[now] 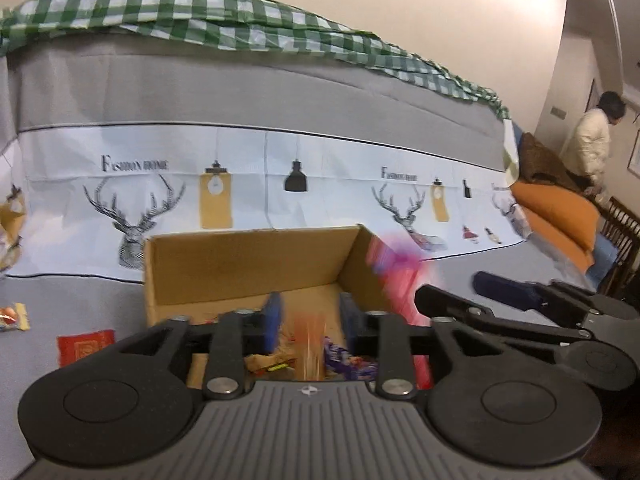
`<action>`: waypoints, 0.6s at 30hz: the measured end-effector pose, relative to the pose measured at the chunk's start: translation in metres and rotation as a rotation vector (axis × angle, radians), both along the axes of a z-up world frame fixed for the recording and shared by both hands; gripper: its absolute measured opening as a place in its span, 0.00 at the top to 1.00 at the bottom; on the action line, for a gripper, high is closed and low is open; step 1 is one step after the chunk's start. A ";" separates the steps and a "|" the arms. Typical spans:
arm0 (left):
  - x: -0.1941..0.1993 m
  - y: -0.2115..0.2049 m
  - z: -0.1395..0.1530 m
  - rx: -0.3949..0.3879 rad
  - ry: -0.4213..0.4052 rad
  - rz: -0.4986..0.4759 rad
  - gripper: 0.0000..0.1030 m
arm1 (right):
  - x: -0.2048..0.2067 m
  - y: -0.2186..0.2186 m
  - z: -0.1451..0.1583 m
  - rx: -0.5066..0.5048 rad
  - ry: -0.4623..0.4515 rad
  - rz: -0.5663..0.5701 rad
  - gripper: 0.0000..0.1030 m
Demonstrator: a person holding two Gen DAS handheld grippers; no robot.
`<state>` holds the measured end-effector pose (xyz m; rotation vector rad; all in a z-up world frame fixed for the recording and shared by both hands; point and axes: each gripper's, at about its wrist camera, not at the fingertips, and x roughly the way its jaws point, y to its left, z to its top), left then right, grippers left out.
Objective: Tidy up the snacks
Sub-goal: 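Open both tools to drop the gold bar and wafer pack into the box, then move both tools back down to the last snacks on the sofa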
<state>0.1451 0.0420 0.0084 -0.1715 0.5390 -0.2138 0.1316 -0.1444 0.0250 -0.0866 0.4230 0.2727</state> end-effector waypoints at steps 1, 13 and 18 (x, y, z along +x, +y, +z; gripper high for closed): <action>-0.001 0.002 0.001 0.002 -0.004 0.005 0.56 | -0.001 0.002 -0.001 -0.008 -0.003 -0.003 0.34; -0.018 0.058 0.005 -0.001 -0.004 0.091 0.51 | -0.007 0.026 0.000 0.051 0.003 -0.016 0.32; -0.029 0.075 0.005 0.085 -0.051 0.104 0.51 | -0.015 0.049 0.002 0.101 -0.002 0.010 0.32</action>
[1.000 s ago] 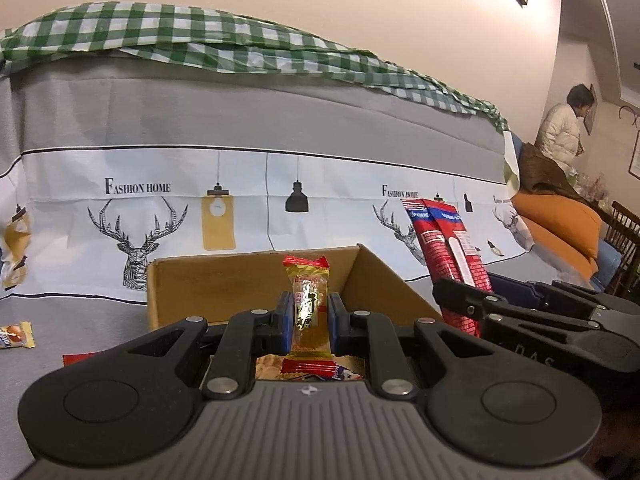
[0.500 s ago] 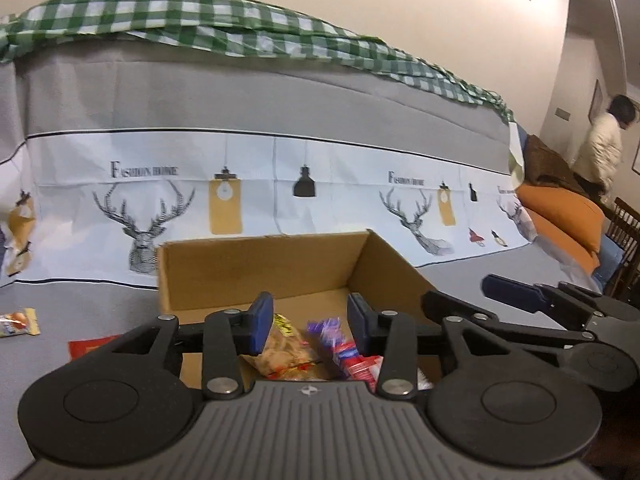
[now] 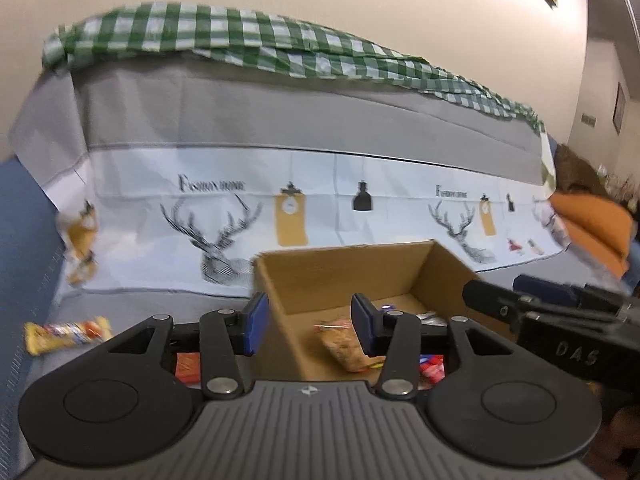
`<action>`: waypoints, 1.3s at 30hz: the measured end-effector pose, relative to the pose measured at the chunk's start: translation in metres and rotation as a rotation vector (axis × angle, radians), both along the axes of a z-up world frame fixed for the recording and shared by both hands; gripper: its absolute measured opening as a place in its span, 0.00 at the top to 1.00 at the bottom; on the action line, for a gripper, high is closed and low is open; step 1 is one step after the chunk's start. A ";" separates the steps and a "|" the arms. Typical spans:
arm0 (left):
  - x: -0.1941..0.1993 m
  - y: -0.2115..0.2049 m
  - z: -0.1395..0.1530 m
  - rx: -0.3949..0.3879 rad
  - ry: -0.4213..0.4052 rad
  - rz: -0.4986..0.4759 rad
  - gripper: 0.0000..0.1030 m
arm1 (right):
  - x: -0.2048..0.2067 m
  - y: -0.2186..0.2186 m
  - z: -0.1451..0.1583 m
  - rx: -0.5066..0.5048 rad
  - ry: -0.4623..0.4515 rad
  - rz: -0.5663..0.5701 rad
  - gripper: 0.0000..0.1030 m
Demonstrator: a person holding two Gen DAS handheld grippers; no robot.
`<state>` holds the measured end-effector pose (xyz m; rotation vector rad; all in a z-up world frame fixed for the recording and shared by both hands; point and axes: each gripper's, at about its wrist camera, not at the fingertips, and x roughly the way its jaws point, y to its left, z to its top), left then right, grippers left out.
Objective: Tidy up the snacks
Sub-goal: 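Move both tools back down to the last snacks on the sofa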
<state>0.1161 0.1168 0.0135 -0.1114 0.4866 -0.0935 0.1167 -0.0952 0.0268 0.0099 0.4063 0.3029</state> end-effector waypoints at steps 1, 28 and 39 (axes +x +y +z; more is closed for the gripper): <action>-0.001 0.003 -0.001 0.039 -0.011 -0.003 0.51 | -0.001 0.006 0.000 0.010 0.000 0.008 0.32; 0.045 0.179 -0.045 0.037 0.185 0.395 0.89 | -0.018 0.176 -0.033 0.111 0.119 0.268 0.73; 0.051 0.203 -0.045 -0.032 0.190 0.459 0.89 | 0.030 0.213 -0.090 0.157 0.367 0.116 0.59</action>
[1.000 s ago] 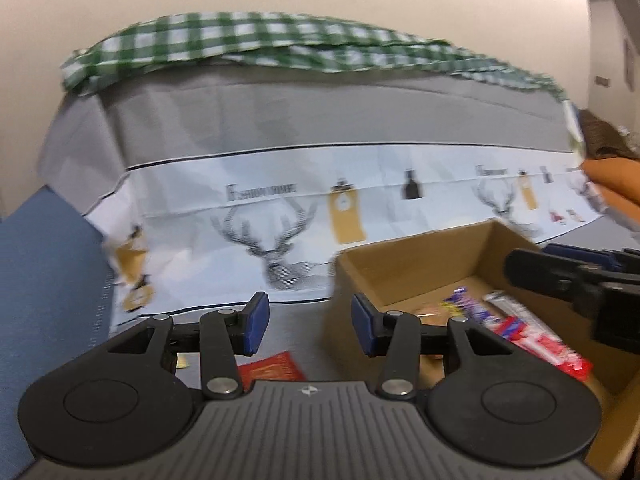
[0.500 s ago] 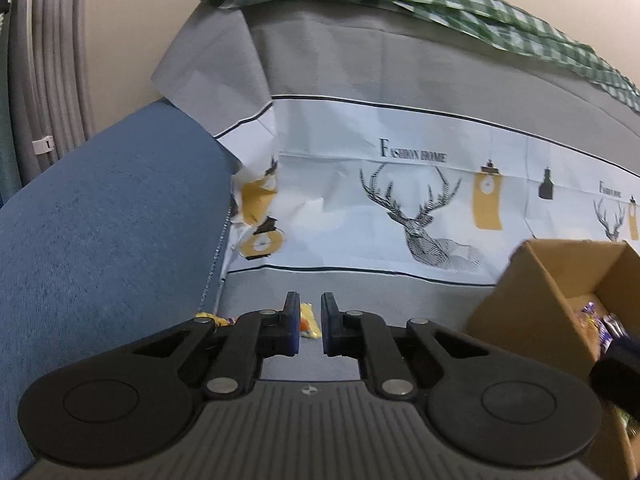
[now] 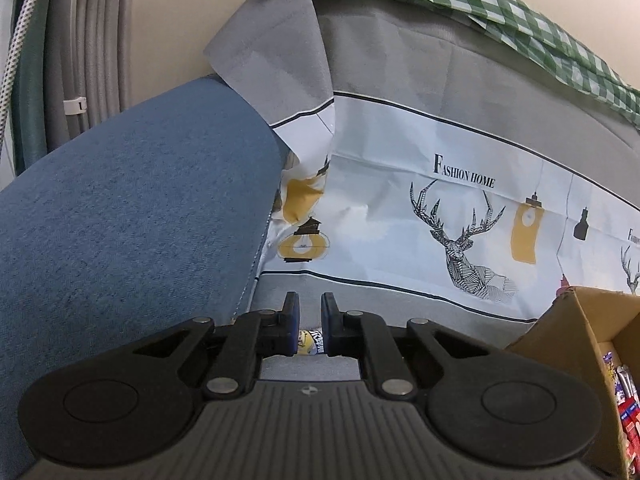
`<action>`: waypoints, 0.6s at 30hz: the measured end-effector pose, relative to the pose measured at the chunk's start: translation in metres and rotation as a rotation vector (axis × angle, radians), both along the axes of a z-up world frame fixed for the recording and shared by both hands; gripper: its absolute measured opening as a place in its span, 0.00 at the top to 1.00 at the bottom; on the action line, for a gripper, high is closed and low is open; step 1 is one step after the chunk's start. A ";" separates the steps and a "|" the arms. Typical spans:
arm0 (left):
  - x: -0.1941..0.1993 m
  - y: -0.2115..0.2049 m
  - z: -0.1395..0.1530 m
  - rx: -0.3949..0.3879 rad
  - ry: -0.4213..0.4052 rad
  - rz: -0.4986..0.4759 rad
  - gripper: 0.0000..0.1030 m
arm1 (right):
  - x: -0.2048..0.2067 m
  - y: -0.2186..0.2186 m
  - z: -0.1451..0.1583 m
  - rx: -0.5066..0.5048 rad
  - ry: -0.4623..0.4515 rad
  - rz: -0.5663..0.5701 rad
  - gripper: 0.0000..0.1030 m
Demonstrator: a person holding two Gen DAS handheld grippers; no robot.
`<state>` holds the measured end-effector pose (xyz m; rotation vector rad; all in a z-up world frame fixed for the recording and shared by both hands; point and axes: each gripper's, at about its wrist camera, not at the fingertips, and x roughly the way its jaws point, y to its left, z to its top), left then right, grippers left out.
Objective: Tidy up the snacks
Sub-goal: 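Move both tools back down to the last snacks on the sofa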
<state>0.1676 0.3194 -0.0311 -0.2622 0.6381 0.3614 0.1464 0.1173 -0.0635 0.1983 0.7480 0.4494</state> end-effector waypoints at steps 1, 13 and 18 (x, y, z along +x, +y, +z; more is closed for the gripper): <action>0.001 -0.001 0.000 0.001 0.000 -0.004 0.89 | 0.007 0.004 -0.006 -0.004 0.022 -0.027 0.54; 0.019 0.001 -0.018 0.073 0.088 -0.077 0.75 | 0.068 0.023 -0.058 -0.006 0.193 -0.243 0.21; 0.035 -0.005 -0.030 0.119 0.125 -0.134 0.60 | 0.088 0.030 -0.063 -0.005 0.164 -0.255 0.19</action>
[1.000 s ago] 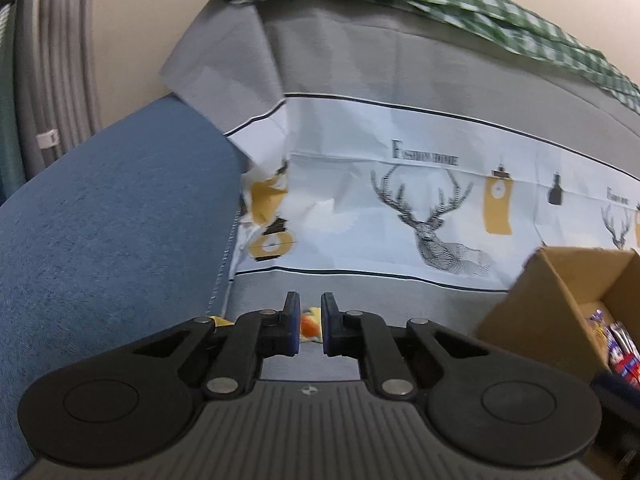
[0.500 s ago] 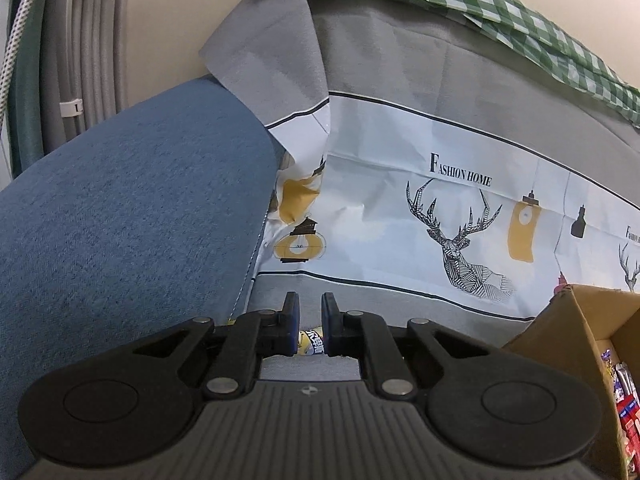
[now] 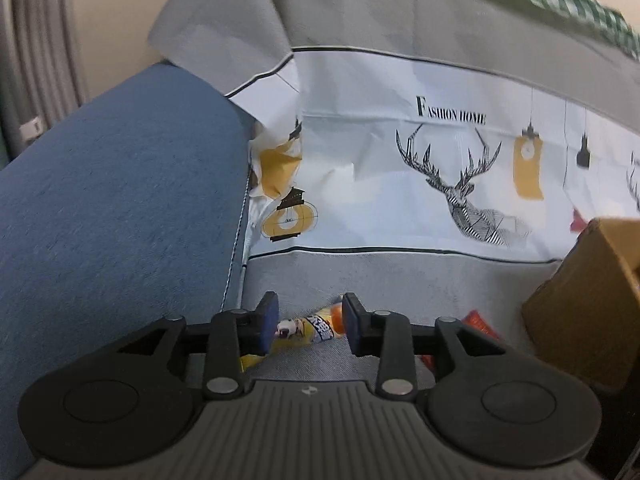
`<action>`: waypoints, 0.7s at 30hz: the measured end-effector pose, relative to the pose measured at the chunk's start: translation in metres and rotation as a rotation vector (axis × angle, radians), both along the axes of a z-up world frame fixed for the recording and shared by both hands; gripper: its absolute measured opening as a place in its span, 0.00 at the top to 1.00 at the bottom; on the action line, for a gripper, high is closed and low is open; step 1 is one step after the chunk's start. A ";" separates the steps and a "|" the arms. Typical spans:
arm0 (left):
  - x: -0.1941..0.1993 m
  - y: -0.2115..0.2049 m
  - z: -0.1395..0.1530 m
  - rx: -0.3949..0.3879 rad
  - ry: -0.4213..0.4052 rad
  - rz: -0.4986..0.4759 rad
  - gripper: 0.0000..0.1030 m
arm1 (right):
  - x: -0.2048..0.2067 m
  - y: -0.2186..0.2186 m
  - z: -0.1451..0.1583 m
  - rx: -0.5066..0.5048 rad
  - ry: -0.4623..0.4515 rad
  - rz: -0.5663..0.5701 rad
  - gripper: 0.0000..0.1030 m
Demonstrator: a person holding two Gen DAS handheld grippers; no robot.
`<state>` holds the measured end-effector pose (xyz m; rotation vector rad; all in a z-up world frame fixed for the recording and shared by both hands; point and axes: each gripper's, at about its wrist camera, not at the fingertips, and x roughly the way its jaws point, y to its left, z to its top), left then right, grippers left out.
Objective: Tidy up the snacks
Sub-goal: 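Move both tools back down to the last snacks on the sofa, then grasp the yellow candy bar with the left tool while the right tool grasps the red square packet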
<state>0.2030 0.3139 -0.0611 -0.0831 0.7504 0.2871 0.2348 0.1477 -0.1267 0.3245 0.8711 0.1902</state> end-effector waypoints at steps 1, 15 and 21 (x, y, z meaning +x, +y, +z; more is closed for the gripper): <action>0.003 0.000 -0.002 0.004 0.003 -0.003 0.57 | 0.003 0.002 0.000 -0.006 -0.005 0.004 0.17; 0.050 0.016 -0.048 -0.103 0.120 -0.008 0.38 | 0.005 0.023 -0.004 -0.261 -0.124 0.110 0.54; 0.052 0.018 -0.061 -0.134 0.177 -0.001 0.38 | -0.001 0.021 -0.003 -0.256 -0.140 0.134 0.57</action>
